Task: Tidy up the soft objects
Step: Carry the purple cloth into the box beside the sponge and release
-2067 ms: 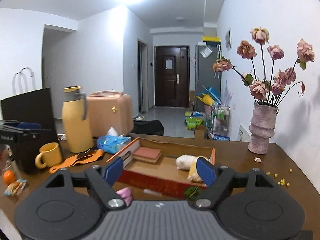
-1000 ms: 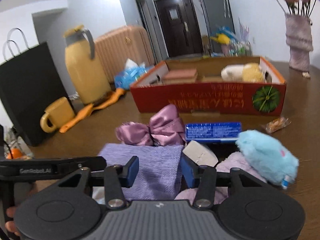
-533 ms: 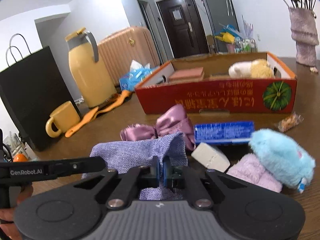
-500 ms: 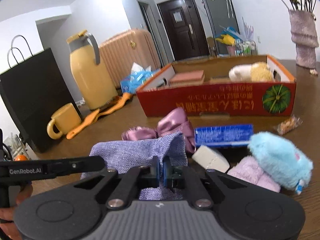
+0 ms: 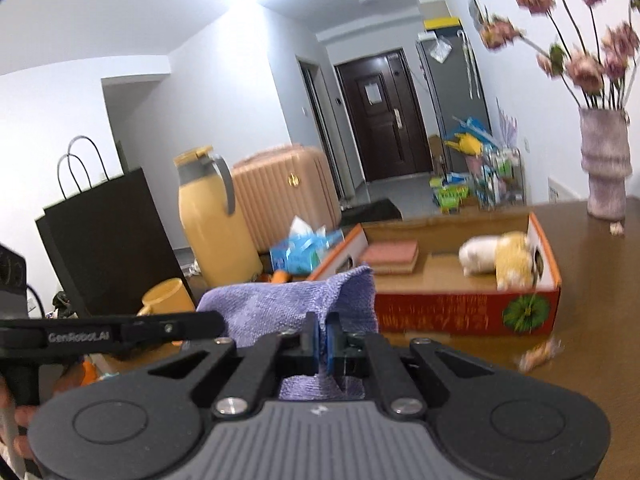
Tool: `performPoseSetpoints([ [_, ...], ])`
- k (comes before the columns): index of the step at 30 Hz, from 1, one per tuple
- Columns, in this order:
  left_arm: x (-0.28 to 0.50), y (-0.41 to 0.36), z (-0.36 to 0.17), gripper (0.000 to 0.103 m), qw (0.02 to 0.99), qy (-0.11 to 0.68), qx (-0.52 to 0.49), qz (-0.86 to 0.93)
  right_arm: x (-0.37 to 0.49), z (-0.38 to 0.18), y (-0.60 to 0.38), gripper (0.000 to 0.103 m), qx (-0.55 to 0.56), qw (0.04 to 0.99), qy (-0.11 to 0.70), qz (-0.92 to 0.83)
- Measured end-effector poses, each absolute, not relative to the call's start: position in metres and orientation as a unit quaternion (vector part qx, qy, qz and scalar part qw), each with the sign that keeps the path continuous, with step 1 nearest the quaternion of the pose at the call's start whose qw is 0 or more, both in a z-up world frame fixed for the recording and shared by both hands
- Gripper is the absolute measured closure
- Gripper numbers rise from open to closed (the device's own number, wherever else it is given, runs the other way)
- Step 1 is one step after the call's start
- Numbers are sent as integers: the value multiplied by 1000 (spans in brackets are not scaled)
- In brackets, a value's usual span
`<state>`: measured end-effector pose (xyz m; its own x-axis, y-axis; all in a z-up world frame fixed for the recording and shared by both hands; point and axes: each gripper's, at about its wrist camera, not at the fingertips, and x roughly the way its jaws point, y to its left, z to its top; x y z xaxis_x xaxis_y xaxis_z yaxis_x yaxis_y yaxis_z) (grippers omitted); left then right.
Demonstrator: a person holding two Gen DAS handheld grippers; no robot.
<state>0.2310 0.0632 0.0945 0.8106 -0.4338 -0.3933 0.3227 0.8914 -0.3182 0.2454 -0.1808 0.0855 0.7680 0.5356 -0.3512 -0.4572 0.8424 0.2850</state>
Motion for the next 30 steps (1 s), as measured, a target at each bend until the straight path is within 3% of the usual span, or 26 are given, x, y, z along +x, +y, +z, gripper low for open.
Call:
performPoseSetpoints([
  [7,287,46,152,95,952,213,-60,-210,295,140,-185,99,81,936,202,277],
  [12,357,37,160,95,949,236,-28,-207,362,156,-179,99,67,937,219,265],
  [16,422,34,131,95,939,286,-13,-190,438,129,-171,99,90,922,278,255],
  [20,481,36,68,95,923,356,1,-145,500,74,-154,99,96,905,340,238],
  [25,502,37,19,93,913,387,56,-119,532,13,-124,99,76,888,391,230],
  [27,500,36,14,83,914,381,79,-112,537,1,-118,99,81,879,406,236],
  [30,499,41,17,64,919,372,73,-104,541,-11,-114,89,87,873,416,240],
])
